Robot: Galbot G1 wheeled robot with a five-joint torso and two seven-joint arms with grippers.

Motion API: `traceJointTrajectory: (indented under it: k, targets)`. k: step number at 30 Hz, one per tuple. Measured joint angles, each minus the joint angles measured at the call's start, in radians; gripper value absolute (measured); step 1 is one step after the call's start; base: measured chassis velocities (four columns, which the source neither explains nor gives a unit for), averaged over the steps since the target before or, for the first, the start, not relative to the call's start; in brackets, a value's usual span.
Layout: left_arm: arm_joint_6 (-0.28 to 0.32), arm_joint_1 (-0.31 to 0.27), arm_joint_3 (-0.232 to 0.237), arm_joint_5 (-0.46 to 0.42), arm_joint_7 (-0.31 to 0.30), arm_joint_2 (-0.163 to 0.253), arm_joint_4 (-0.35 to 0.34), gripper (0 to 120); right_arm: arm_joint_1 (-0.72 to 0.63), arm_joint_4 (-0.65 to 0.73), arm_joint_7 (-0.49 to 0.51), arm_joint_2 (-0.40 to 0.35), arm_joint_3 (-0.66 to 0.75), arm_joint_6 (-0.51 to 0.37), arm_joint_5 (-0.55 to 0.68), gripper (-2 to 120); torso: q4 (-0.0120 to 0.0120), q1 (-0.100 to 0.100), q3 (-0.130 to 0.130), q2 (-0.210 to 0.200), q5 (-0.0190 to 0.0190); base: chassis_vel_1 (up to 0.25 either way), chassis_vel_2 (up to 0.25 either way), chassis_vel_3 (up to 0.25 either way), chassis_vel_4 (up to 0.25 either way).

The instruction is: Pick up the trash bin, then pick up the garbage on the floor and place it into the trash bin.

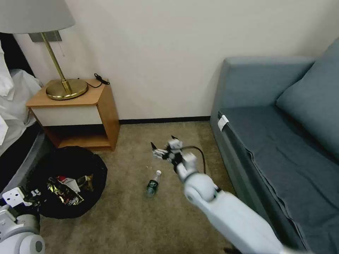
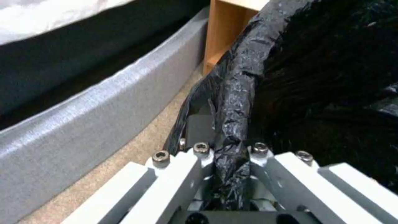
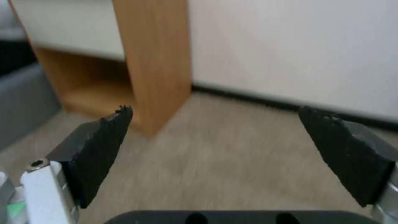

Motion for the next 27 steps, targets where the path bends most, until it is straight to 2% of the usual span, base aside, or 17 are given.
traceJointTrajectory:
  k: [4,8,9,11,13,14,15,16,17,18,21,27]
  targets:
    - [-0.002,-0.005,0.003,0.003,0.001,0.001,0.010,2,0.061,-0.078,-0.009,0.023,-0.072,-0.046,0.054,100,-0.0006,0.000,0.000,0.000,0.0001,0.000,0.000,0.000,0.000]
    - [-0.003,-0.010,0.004,0.005,0.003,0.006,0.021,2,0.171,-0.268,-0.211,0.034,-0.214,0.023,-0.051,100,-0.0004,0.000,0.000,0.000,0.0002,0.000,0.000,0.000,0.000]
    - [-0.003,-0.010,0.004,0.005,0.003,0.006,0.021,2,0.171,-0.268,-0.211,0.034,-0.214,0.023,-0.051,100,-0.0004,0.000,0.000,0.000,0.0002,0.000,0.000,0.000,0.000]
    - [-0.003,-0.011,0.005,0.007,0.004,0.005,0.023,2,0.227,-0.360,-0.313,0.031,-0.278,0.059,-0.105,100,-0.0005,0.000,0.000,0.000,0.0002,0.000,0.000,0.000,0.000]
    - [-0.008,-0.012,0.007,0.015,0.005,0.000,0.027,2,0.304,-0.526,-0.460,0.046,-0.354,0.192,-0.275,100,-0.0008,0.000,0.000,0.000,0.0002,0.000,0.000,0.000,0.000]
    - [-0.008,-0.012,0.007,0.015,0.005,0.000,0.027,2,0.304,-0.526,-0.460,0.046,-0.354,0.192,-0.275,100,-0.0008,0.000,0.000,0.000,0.0002,0.000,0.000,0.000,0.000]
    - [-0.010,-0.012,0.008,0.018,0.007,-0.003,0.027,2,0.330,-0.599,-0.522,0.062,-0.368,0.262,-0.382,100,-0.0007,0.000,0.000,0.000,0.0002,0.000,0.000,0.000,0.000]
    - [-0.013,-0.011,0.010,0.021,0.010,-0.008,0.027,2,0.367,-0.734,-0.605,0.096,-0.379,0.383,-0.542,100,-0.0004,0.000,0.000,0.000,0.0003,0.000,0.000,0.000,0.000]
    - [-0.017,-0.009,0.009,0.024,0.011,-0.011,0.027,2,0.383,-0.815,-0.633,0.118,-0.381,0.442,-0.638,100,-0.0006,0.000,0.000,0.000,0.0001,0.000,0.000,0.000,0.000]
    - [-0.017,-0.009,0.009,0.024,0.011,-0.011,0.027,2,0.383,-0.815,-0.633,0.118,-0.381,0.442,-0.638,100,-0.0006,0.000,0.000,0.000,0.0001,0.000,0.000,0.000,0.000]
    - [-0.027,-0.002,0.010,0.030,0.017,-0.020,0.017,2,0.411,-1.056,-0.685,0.212,-0.349,0.597,-0.931,100,-0.0007,0.000,0.000,0.000,0.0002,0.000,0.000,0.000,0.000]
    - [-0.037,-0.002,0.007,0.030,0.018,-0.026,0.006,2,0.400,-1.161,-0.695,0.279,-0.366,0.611,-1.018,100,-0.0005,0.000,0.000,0.000,0.0003,0.000,0.000,0.000,0.000]
